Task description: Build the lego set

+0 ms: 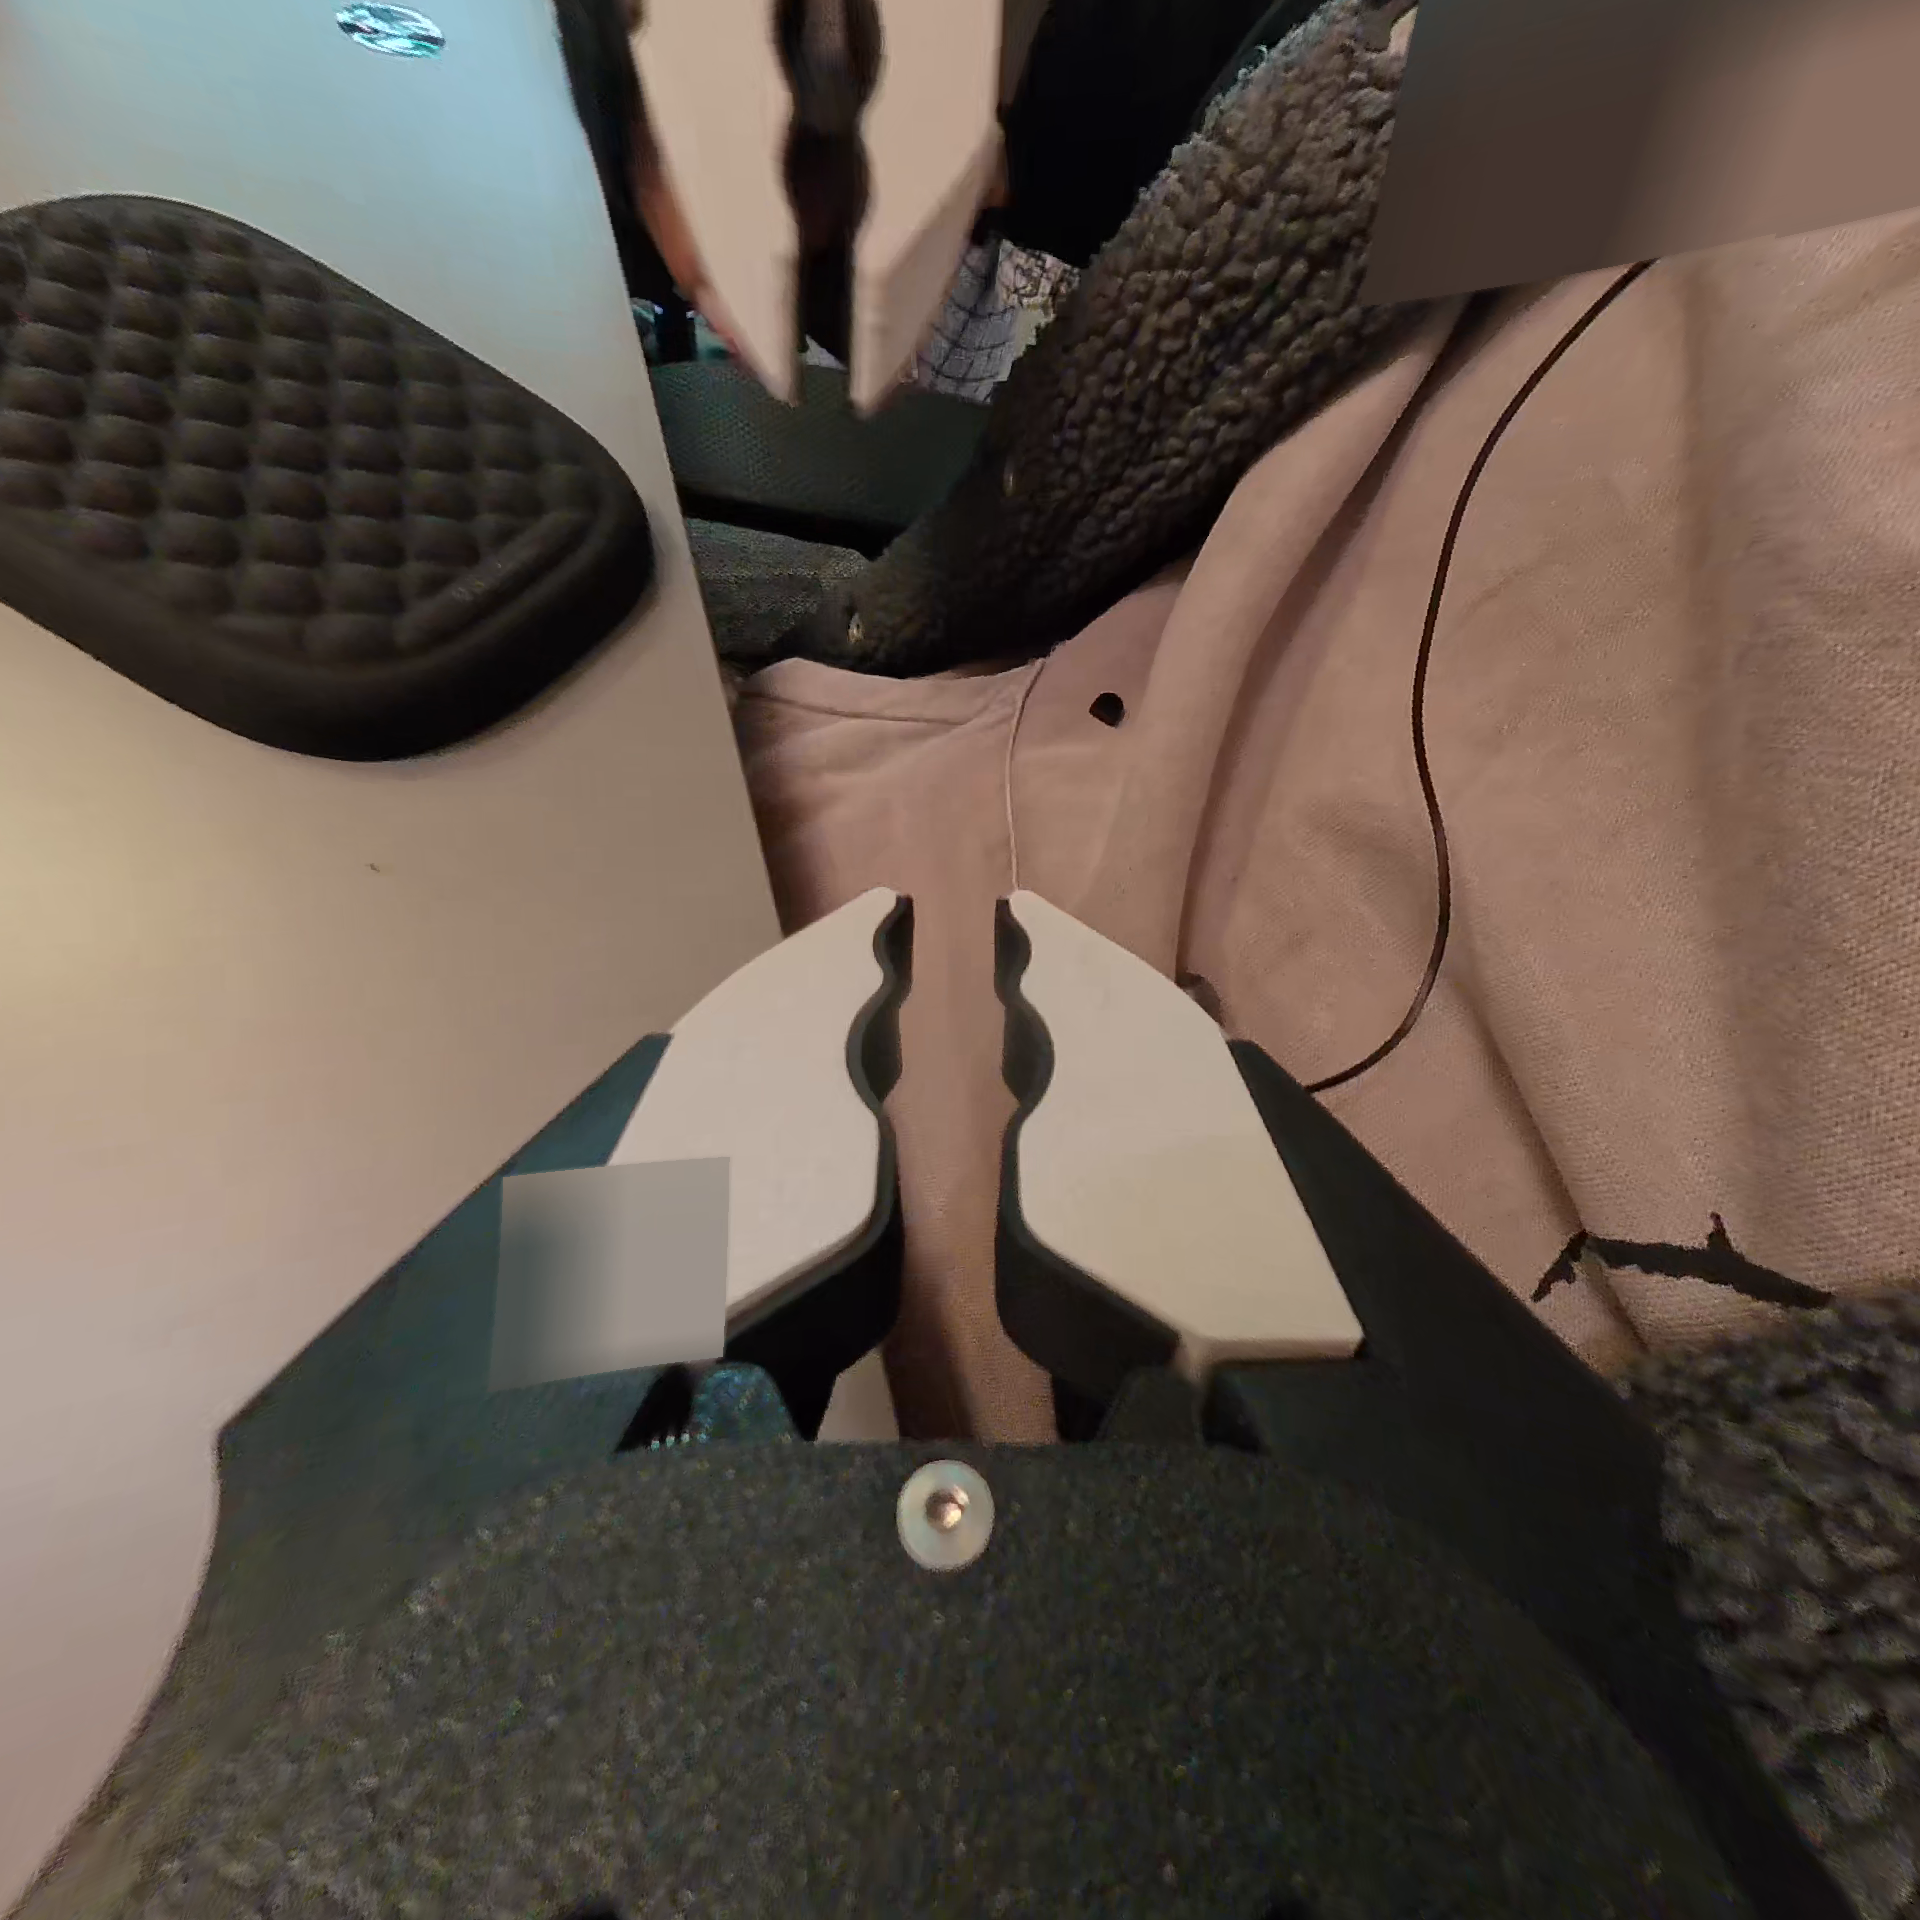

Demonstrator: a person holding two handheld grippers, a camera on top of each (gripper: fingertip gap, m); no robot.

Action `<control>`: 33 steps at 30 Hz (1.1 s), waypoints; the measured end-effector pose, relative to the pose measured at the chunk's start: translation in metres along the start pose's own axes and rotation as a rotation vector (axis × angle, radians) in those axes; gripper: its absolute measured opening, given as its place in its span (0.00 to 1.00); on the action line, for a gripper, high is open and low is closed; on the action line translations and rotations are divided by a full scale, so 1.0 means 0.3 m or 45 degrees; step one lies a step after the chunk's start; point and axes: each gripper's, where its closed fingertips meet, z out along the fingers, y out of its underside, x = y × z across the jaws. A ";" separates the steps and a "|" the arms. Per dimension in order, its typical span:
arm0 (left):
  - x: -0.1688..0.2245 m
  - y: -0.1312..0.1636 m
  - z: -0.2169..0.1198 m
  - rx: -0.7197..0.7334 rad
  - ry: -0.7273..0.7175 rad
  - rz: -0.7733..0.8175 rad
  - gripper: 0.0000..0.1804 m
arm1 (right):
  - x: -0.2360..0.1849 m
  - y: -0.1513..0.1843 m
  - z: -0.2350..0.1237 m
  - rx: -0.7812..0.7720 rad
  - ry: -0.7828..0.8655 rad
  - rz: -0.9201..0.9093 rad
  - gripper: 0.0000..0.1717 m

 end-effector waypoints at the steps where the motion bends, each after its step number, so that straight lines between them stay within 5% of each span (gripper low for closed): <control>1: 0.013 0.003 0.006 0.006 0.007 -0.010 0.08 | -0.052 0.016 0.011 -0.040 -0.083 -0.008 0.05; 5: 0.071 0.015 0.045 0.009 0.033 -0.015 0.08 | -0.257 0.084 0.060 -0.191 -0.394 -0.044 0.07; 10: 0.141 0.015 0.082 0.017 0.040 0.019 0.08 | -0.399 0.140 0.083 -0.367 -0.539 -0.038 0.08; 33: 0.115 0.060 0.050 0.064 -0.017 -0.054 0.08 | -0.420 0.168 0.093 -0.673 -0.364 0.360 0.07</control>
